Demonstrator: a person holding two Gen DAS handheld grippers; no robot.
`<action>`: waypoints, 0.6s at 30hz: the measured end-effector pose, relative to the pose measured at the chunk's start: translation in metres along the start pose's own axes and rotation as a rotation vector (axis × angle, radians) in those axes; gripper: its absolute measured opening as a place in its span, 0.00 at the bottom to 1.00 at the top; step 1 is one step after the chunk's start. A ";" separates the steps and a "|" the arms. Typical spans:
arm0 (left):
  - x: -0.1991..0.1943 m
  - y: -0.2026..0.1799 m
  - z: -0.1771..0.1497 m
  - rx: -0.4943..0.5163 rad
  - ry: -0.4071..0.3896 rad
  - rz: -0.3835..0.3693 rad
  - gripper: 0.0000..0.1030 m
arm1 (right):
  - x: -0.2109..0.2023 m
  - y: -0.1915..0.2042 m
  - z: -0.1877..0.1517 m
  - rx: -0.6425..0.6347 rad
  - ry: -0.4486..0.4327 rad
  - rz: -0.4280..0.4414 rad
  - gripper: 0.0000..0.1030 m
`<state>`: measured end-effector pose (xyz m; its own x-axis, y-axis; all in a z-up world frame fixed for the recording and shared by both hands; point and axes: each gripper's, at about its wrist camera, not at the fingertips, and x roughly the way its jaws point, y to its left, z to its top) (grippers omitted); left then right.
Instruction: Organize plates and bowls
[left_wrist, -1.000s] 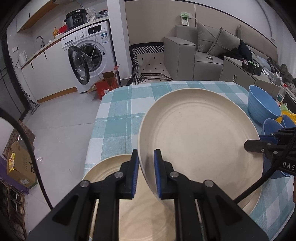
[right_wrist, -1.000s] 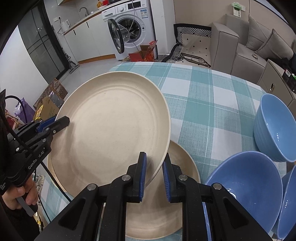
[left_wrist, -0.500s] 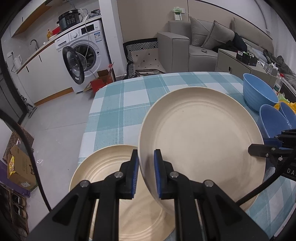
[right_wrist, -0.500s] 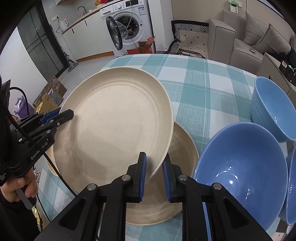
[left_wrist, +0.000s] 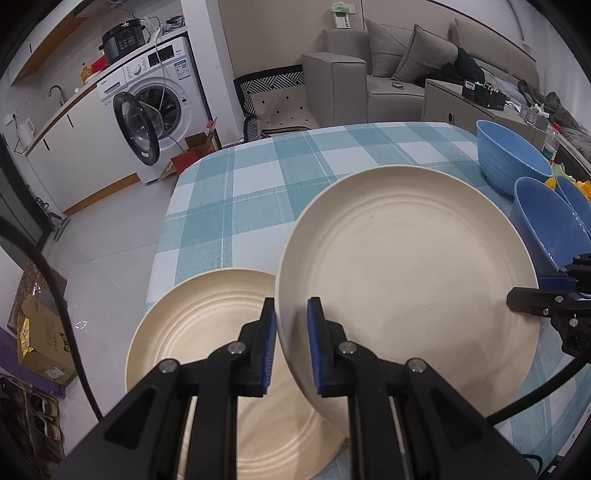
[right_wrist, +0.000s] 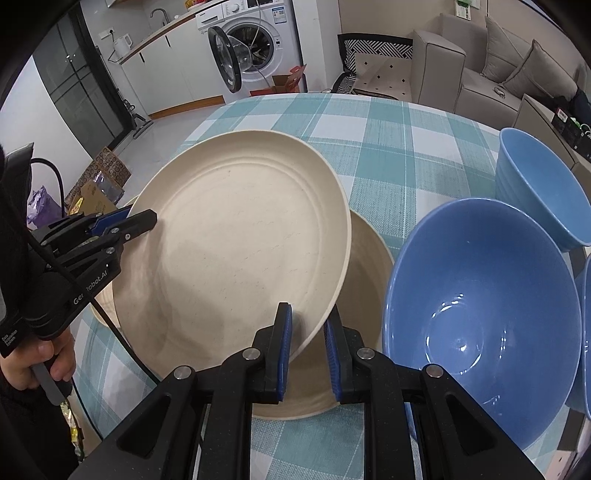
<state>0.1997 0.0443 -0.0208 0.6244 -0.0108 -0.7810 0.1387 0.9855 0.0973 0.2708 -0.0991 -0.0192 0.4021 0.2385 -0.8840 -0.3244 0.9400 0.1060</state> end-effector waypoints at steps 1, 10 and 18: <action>0.001 -0.001 -0.001 0.002 0.003 0.000 0.13 | -0.001 0.000 -0.002 0.000 0.000 -0.002 0.17; 0.004 -0.004 -0.006 0.014 0.018 -0.003 0.14 | -0.005 0.006 -0.013 -0.009 -0.004 -0.024 0.18; 0.004 -0.004 -0.008 0.030 0.039 0.001 0.14 | -0.005 0.019 -0.028 -0.028 -0.009 -0.052 0.19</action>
<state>0.1959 0.0415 -0.0292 0.5947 -0.0024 -0.8040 0.1614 0.9800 0.1165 0.2388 -0.0891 -0.0257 0.4267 0.1913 -0.8839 -0.3264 0.9441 0.0467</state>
